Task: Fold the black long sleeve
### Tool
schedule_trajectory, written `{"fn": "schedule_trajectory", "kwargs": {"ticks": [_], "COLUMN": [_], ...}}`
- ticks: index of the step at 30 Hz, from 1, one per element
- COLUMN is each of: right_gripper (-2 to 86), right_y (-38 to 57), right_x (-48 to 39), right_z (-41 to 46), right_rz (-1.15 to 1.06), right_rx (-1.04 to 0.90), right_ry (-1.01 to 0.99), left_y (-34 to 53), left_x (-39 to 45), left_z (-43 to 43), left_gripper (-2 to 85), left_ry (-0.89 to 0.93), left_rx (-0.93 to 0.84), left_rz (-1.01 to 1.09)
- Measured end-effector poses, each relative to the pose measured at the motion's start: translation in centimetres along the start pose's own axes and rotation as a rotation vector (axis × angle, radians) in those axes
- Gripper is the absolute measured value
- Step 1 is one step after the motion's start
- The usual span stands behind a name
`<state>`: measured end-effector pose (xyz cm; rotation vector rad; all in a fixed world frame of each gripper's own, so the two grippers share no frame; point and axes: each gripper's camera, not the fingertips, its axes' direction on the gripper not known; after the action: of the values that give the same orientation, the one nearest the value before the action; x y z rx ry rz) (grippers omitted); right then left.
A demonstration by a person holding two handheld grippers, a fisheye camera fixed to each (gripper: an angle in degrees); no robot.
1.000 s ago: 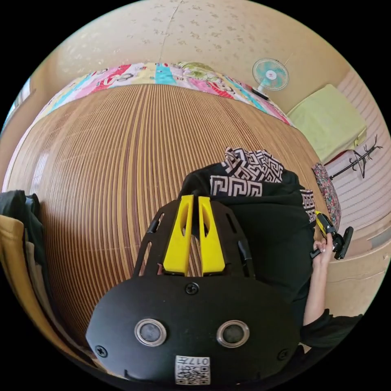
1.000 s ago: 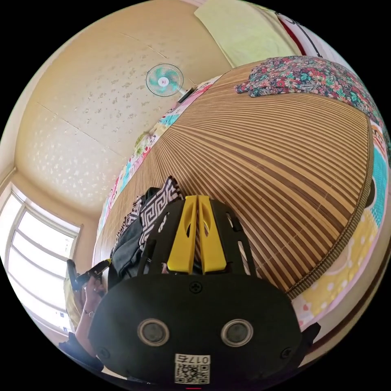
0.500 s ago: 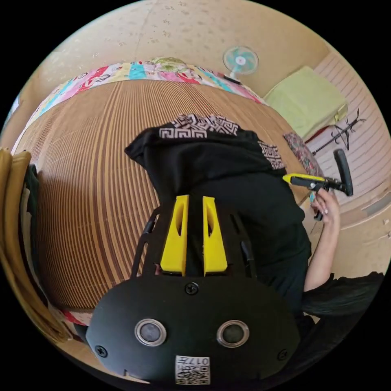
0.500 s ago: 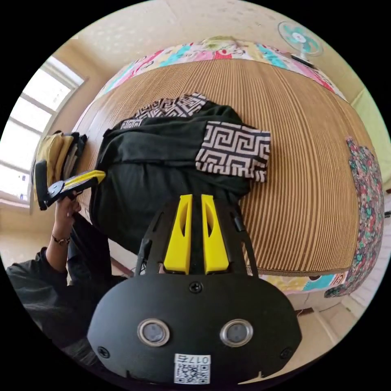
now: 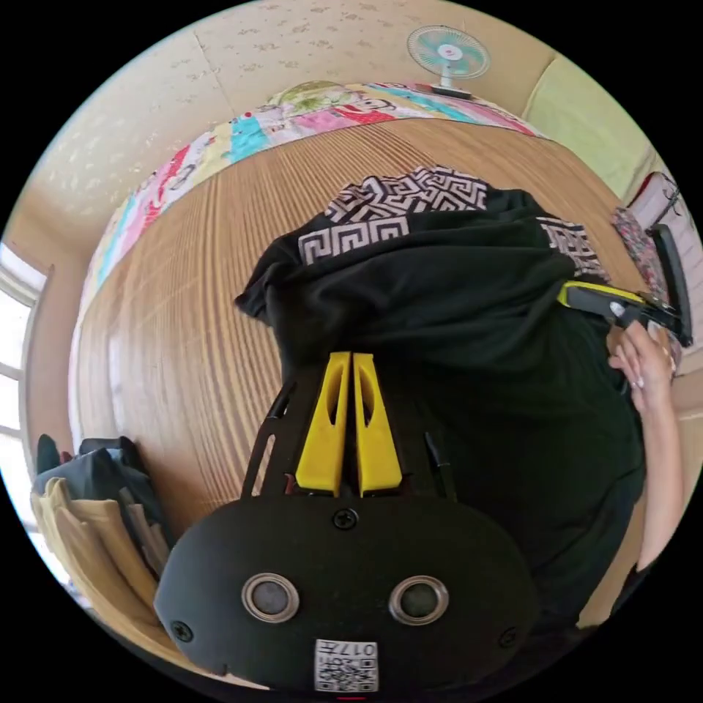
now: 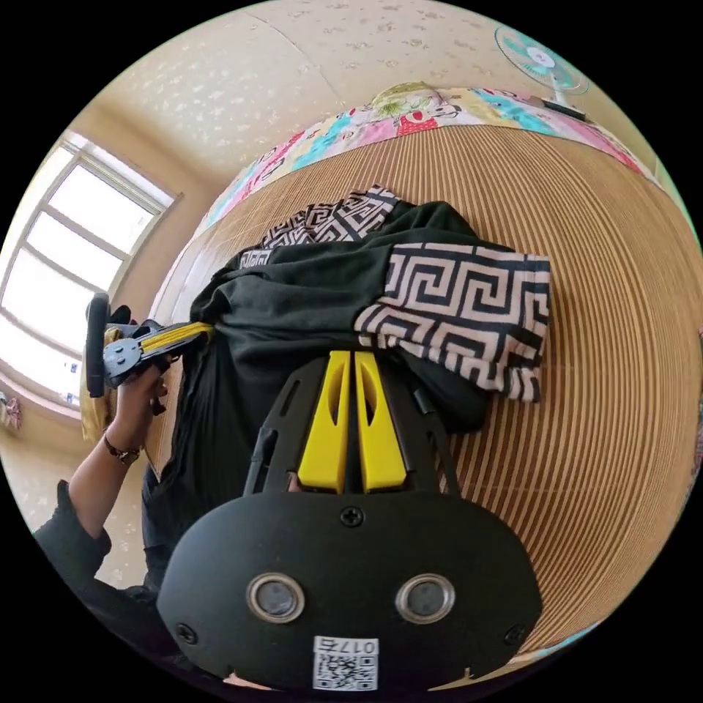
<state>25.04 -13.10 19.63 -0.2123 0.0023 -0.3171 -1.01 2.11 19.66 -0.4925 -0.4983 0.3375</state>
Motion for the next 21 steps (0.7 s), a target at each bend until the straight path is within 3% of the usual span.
{"fn": "schedule_trajectory", "kwargs": {"ticks": [2,4,7,14,15,21], "right_gripper": [1.6,2.5,6.2,9.0,8.7,7.5], "right_y": [1.6,4.7,11.2,26.0,26.8,28.5], "right_x": [-2.1,-4.1,-4.6,1.7,1.7,3.6], "right_z": [-5.7,-9.7,-12.7,-11.8,-12.0,-14.1], "right_rz": [0.078,-0.034,-0.042,0.22,0.219,0.39], "right_rx": [0.226,0.342,0.306,0.183,0.218,0.185], "right_ry": [0.173,0.168,0.178,0.03,0.027,-0.062], "left_y": [-0.2,1.8,7.6,22.8,24.6,26.9], "left_x": [-1.8,-3.4,-5.6,-8.7,-8.5,-6.4], "left_z": [-1.5,-4.4,-7.3,-4.9,-5.1,-6.7], "left_gripper": [-0.6,0.0,4.5,14.1,14.1,8.6], "left_ry": [-0.011,0.078,0.218,0.614,0.644,0.508], "left_rx": [0.024,0.126,0.218,0.022,0.07,0.021], "left_rz": [-0.041,-0.031,0.016,-0.182,-0.213,-0.216]}}
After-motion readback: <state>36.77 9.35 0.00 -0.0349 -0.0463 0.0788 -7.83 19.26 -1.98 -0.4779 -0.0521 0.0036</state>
